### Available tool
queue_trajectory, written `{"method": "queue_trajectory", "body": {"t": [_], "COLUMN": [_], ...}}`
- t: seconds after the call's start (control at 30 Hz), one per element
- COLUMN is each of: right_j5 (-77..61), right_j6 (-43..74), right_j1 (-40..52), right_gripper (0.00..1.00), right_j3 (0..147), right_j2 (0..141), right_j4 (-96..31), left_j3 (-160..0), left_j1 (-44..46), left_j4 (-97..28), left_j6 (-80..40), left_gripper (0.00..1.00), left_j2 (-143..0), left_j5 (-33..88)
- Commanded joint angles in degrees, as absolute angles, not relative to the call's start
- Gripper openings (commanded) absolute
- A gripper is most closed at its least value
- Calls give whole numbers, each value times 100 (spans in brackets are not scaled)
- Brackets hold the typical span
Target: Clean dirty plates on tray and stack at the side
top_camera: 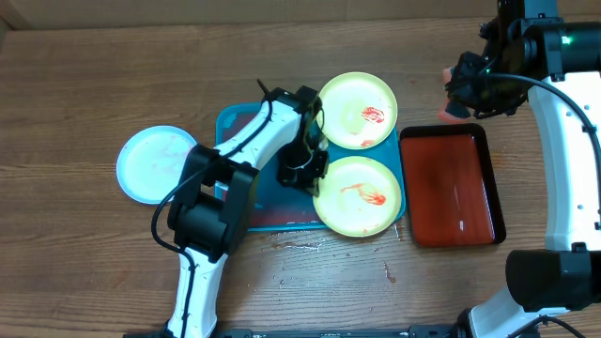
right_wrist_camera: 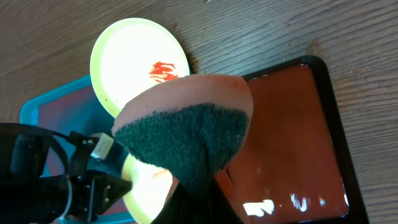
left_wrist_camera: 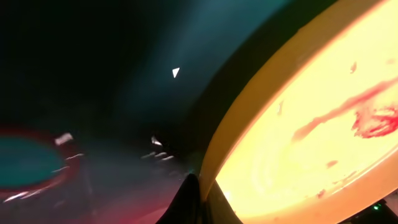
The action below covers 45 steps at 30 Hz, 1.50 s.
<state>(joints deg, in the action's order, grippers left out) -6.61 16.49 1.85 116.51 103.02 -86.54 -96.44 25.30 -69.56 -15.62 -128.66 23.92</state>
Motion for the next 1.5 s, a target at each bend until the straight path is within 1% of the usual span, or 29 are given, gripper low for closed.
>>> {"method": "queue_trajectory", "body": {"t": [0.0,0.2,0.27,0.3,0.47,0.7,0.9,1.03,1.2,1.3,1.33,1.47], "right_j5": [-784,-1271,-1531,-1647,-1664,-1452,-1232,-1428,-1479,-1874,-2220,-2517], "right_j6": [1629,1667,1765,1916,2591,3857,4847,4965,5122,5155,5321,5408], "right_j1": [167,427,617,864,1531,2458,2880,3089,3308,3376,3380,3380], "right_gripper": [4,4,4,4,4,4,4,4,4,4,4,4], "right_j3": [11703,11441,11222,10901,10027,8954,8158,7747,7693,7695,7695,7695], "right_j2": [10180,10202,10215,10224,10226,10235,10322,10414,10711,11008,11212,11496], "right_j4": [-8582,-8191,-7905,-7535,-6617,-4910,-3931,-3439,-3046,-2668,-2436,-2152], "left_j3": [-9922,-9955,-9955,-9955,-9953,-9953,-9953,-9953,-9953,-9953,-9953,-9953], "left_j1": [2187,1876,1824,1793,1791,1791,1791,1791,1791,1791,1791,1791], "left_j4": [-7133,-7284,-7262,-7212,-7194,-7137,-7129,-7087,-7041,-7041,-7043,-7043], "left_j6": [-1157,-1155,-1157,-1157,-1162,-1203,-1205,-1201,-1199,-1194,-1197,-1197], "left_gripper": [4,4,4,4,4,4,4,4,4,4,4,4], "left_j2": [-12776,-12276,-12171,-12136,-12149,-12149,-12149,-12149,-12149,-12149,-12149,-12149], "left_j5": [1737,357,34,-99,-56,-38,34,167,322,364,370,408]}}
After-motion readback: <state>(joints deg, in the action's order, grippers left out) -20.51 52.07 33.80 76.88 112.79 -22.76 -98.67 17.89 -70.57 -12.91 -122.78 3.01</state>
